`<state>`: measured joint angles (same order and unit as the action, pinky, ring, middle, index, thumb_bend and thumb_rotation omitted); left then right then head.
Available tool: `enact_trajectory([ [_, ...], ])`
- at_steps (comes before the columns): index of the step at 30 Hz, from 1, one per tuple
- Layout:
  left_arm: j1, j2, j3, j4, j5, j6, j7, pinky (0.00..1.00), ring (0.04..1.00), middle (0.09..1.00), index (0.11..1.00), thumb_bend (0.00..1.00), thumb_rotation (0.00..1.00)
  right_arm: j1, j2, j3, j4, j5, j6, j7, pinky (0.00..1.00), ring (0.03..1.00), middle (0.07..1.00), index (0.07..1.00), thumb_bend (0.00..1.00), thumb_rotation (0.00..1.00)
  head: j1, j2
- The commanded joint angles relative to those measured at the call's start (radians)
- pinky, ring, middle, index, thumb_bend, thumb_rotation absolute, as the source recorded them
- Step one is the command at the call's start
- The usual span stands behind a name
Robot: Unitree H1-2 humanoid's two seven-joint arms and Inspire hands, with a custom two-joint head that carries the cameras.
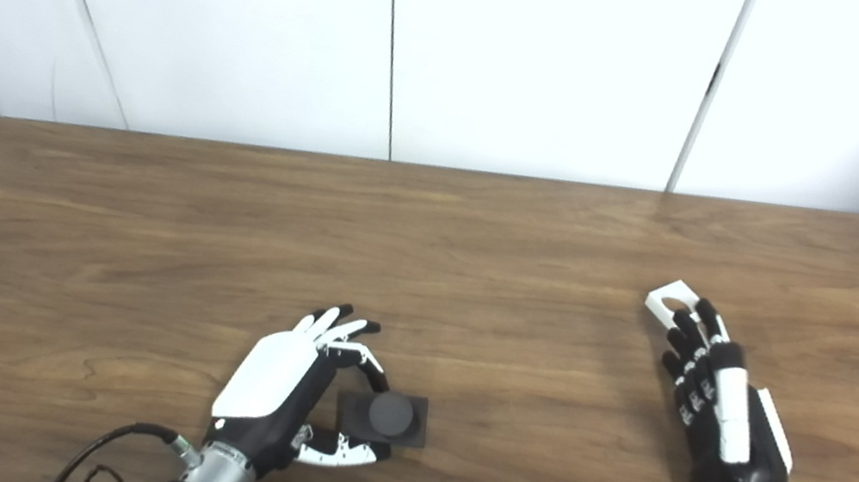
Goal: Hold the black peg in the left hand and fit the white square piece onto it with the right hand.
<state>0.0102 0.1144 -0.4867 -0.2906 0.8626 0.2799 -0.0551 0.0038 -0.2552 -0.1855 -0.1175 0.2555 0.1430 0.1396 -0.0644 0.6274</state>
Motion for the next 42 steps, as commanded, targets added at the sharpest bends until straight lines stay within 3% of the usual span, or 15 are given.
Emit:
enact_trajectory([
  [1,-0.001,0.002,0.003,0.019,0.005,-0.014,-0.015,1.0,0.986,0.897,0.488,0.52,0.07,-0.058,-0.07,0.015,-0.017,-0.129,-0.026,-0.031,0.89,0.927,0.924,0.849,0.76,0.52,-0.015,-0.004],
  [6,0.0,-0.002,0.016,0.022,-0.002,-0.023,-0.021,1.0,0.99,0.898,0.489,0.52,0.07,-0.117,-0.124,0.042,-0.013,-0.276,-0.004,-0.057,0.78,0.876,0.897,0.83,0.74,0.44,-0.036,-0.01],
  [10,-0.002,-0.002,0.022,0.025,0.001,-0.031,-0.021,1.0,0.987,0.898,0.489,0.52,0.07,-0.154,-0.142,0.046,0.005,-0.332,0.022,-0.063,0.84,0.898,0.912,0.84,0.77,0.42,-0.041,-0.013],
  [17,-0.007,0.001,0.029,0.021,0.013,-0.033,-0.03,1.0,0.987,0.895,0.489,0.52,0.07,-0.228,-0.188,0.075,0.065,-0.486,0.059,-0.096,0.93,0.942,0.92,0.827,0.82,0.43,-0.049,-0.014],
  [22,-0.004,-0.005,0.037,0.024,0.006,-0.039,-0.028,1.0,0.986,0.893,0.489,0.52,0.07,-0.291,-0.229,0.133,0.138,-0.651,0.09,-0.136,0.88,0.926,0.921,0.824,0.93,0.54,-0.05,-0.015],
  [25,-0.003,-0.006,0.04,0.028,0.008,-0.043,-0.025,1.0,0.984,0.892,0.488,0.52,0.07,-0.329,-0.235,0.158,0.193,-0.713,0.1,-0.163,0.86,0.929,0.921,0.806,0.96,0.54,-0.061,-0.022],
  [32,0.002,-0.009,0.05,0.026,0.006,-0.048,-0.026,1.0,0.982,0.892,0.488,0.52,0.07,-0.375,-0.243,0.188,0.288,-0.781,0.097,-0.201,0.87,0.955,0.931,0.774,0.97,0.53,-0.075,-0.029],
  [42,0.004,-0.015,0.06,0.031,0.0,-0.06,-0.029,1.0,0.988,0.897,0.489,0.52,0.07,-0.413,-0.238,0.194,0.35,-0.795,0.102,-0.221,0.89,0.961,0.932,0.772,0.98,0.51,-0.085,-0.035],
])
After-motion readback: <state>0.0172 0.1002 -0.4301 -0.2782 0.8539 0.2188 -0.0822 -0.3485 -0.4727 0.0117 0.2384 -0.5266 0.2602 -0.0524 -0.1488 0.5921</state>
